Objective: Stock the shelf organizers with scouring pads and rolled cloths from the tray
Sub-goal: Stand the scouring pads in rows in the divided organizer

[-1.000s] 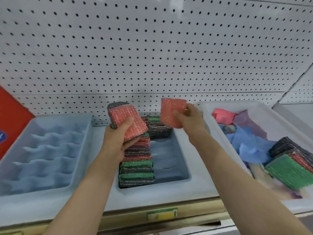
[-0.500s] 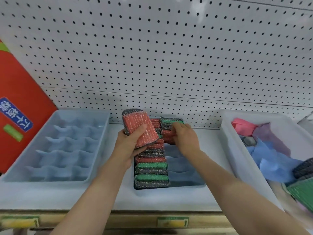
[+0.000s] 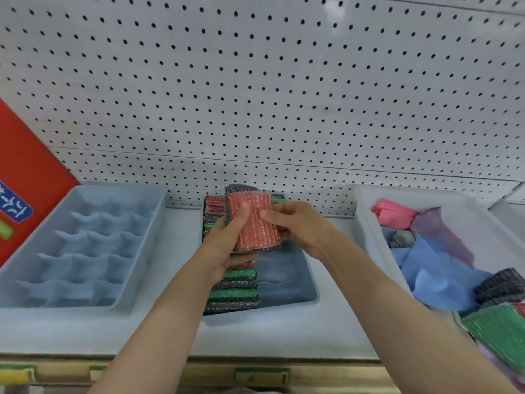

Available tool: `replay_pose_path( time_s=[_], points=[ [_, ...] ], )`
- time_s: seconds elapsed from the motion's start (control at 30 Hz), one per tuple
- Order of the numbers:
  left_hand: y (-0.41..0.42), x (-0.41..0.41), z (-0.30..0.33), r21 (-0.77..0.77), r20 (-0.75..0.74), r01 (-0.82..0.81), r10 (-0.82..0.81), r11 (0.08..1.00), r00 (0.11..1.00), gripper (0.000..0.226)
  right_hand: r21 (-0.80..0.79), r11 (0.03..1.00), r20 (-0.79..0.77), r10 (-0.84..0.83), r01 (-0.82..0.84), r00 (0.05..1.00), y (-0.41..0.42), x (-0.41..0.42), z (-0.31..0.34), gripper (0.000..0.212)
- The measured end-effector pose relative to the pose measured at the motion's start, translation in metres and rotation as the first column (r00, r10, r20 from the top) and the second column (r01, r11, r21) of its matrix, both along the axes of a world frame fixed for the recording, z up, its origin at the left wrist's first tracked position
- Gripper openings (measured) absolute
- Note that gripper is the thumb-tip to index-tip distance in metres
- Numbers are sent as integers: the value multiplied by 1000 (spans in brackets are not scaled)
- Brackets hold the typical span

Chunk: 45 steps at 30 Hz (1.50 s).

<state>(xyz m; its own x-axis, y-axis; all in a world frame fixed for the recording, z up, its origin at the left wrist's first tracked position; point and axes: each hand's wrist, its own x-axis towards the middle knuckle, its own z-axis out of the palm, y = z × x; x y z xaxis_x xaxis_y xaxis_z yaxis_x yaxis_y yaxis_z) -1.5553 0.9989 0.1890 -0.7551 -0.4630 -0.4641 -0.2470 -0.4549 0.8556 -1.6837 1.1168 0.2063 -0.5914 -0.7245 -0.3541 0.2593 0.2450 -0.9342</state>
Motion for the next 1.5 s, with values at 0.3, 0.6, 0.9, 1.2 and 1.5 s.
replay_pose_path(
  time_s=[0.3, 0.6, 0.9, 1.2, 1.5],
  points=[
    [-10, 6, -6, 205, -88, -434, 458, 877, 884, 40, -64, 940, -354, -336, 336, 873, 15, -38, -18, 16],
    [-12, 18, -19, 231, -132, -423, 459, 876, 879, 52, 229, 955, -973, 228, 189, 24, -10, -31, -50, 19],
    [-17, 22, -20, 209, -122, -326, 356, 922, 927, 49, 533, 841, -845, 521, 93, 123, -27, -25, -70, 7],
    [-9, 9, -5, -197, -51, -62, 53, 978, 997, 57, 69, 997, -248, -5, 23, 969, -22, 8, 1, 40],
    [1, 2, -2, -267, -100, 89, -119, 960, 988, 93, -73, 979, 417, -144, 192, 897, 3, -7, 6, 16]
  ],
)
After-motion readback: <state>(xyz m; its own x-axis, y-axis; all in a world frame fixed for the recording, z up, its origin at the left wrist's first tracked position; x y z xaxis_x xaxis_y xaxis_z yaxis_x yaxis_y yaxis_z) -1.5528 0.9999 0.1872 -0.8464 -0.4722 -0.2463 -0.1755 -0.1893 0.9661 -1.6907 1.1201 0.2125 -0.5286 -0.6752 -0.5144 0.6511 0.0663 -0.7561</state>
